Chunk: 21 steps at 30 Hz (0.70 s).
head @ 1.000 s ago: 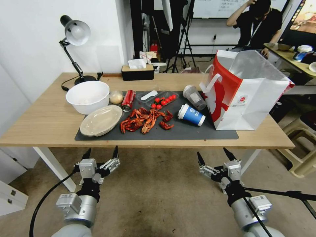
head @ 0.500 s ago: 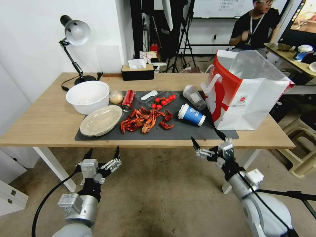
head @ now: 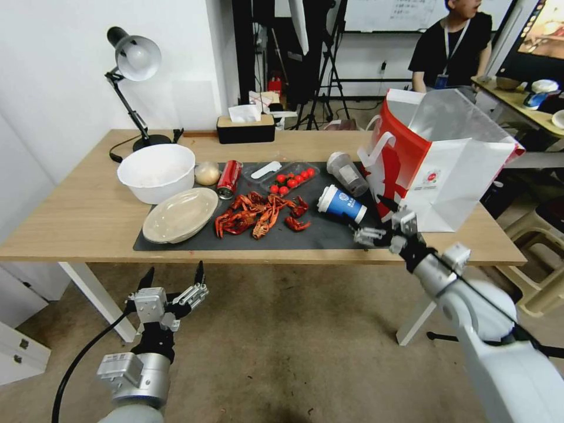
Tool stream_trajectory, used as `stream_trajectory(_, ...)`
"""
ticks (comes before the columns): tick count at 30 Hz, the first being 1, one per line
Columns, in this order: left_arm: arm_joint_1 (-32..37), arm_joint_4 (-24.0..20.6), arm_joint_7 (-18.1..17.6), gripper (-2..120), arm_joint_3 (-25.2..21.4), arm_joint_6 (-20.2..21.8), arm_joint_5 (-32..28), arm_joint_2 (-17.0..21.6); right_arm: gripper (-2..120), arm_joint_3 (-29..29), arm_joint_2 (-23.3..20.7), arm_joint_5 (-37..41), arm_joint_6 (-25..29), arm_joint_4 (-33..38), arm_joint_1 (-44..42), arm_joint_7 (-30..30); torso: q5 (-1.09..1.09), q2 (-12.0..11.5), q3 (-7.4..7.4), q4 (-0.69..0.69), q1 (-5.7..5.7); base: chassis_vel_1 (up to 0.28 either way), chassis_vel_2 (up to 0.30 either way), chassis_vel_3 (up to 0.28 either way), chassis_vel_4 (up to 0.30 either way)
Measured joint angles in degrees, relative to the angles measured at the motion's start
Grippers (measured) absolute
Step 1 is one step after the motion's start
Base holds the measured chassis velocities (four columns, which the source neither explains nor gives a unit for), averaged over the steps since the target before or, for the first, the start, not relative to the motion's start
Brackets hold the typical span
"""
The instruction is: Pick up the trash from the table and place it into the takeout bag.
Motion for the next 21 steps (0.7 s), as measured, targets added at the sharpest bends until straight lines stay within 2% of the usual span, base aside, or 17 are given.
stream_trajectory(10, 0.19, 0.58, -0.38, 100, 0.00, -0.63, 0.32, -0.50, 100, -7.39, -2.00, 0.56, -4.92, -5.86, 8.12, 1.18, -0.01, 0.00, 0.00, 0.00, -0.01, 0.000, 0.000, 0.000, 0.000)
stream_trajectory(12, 0.34, 0.59, -0.83, 100, -0.05, -0.78, 0.41, -0.60, 100, -10.35, -2.38, 0.26, -6.34, -7.97, 10.60, 1.63, 0.00, 0.00, 0.00, 0.00, -0.01, 0.000, 0.000, 0.000, 0.000)
stream_trajectory(21, 0.82, 0.60, -1.16, 100, -0.13, -1.39, 0.82, -0.83, 100, -14.22, -2.40, -1.73, -7.26, -11.07, 14.63, 1.82, -0.01, 0.00, -0.01, 0.01, -0.01, 0.000, 0.000, 0.000, 0.000)
